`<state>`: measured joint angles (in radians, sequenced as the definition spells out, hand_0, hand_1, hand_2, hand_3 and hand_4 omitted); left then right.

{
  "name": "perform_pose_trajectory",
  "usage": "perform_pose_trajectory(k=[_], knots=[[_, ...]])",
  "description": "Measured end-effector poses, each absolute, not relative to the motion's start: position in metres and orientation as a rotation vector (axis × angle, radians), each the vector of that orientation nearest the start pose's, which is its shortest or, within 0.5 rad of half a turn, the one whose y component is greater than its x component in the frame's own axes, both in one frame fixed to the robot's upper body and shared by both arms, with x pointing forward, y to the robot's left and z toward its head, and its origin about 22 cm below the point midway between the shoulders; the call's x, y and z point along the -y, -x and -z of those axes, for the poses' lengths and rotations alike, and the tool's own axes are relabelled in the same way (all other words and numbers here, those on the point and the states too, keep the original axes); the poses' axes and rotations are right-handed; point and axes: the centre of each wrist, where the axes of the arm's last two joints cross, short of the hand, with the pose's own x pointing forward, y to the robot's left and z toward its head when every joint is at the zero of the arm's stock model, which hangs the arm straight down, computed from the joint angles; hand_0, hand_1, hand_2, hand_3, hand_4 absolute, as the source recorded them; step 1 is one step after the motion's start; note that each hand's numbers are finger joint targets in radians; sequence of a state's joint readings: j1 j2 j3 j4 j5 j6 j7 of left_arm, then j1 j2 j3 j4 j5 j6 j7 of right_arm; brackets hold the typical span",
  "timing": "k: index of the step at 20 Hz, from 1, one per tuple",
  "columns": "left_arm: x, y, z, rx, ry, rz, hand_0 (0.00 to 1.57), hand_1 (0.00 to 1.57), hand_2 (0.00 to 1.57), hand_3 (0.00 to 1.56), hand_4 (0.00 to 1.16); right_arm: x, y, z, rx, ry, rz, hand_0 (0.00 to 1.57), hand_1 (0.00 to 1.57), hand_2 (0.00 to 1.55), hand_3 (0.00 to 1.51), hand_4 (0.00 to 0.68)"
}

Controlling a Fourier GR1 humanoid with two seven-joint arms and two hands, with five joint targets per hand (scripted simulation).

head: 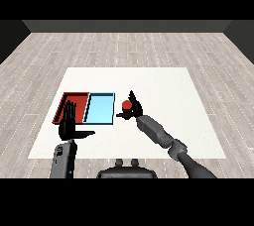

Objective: Pick the red can and put it in the red box

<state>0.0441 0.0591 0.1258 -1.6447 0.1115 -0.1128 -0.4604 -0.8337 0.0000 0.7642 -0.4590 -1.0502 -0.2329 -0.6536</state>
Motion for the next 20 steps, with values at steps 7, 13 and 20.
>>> perform_pose_trajectory(k=[7,13,20], knots=[[-0.283,-0.226,-0.014,2.076,0.001,-0.066,0.00,0.00,0.00,0.00,0.00,0.070,-0.357,0.041,1.528,-0.091,-0.033,1.45,1.45,1.45,1.41,0.534],[-0.284,-0.233,-0.015,2.073,0.003,-0.064,0.00,0.00,0.00,0.00,0.00,0.067,-0.362,0.036,1.464,0.075,-0.094,1.48,1.48,1.46,1.41,0.534],[-0.282,-0.231,-0.013,2.064,0.001,-0.066,0.00,0.00,0.00,0.00,0.00,0.062,-0.361,0.033,1.450,0.136,-0.132,1.47,1.47,1.45,1.39,0.521]])
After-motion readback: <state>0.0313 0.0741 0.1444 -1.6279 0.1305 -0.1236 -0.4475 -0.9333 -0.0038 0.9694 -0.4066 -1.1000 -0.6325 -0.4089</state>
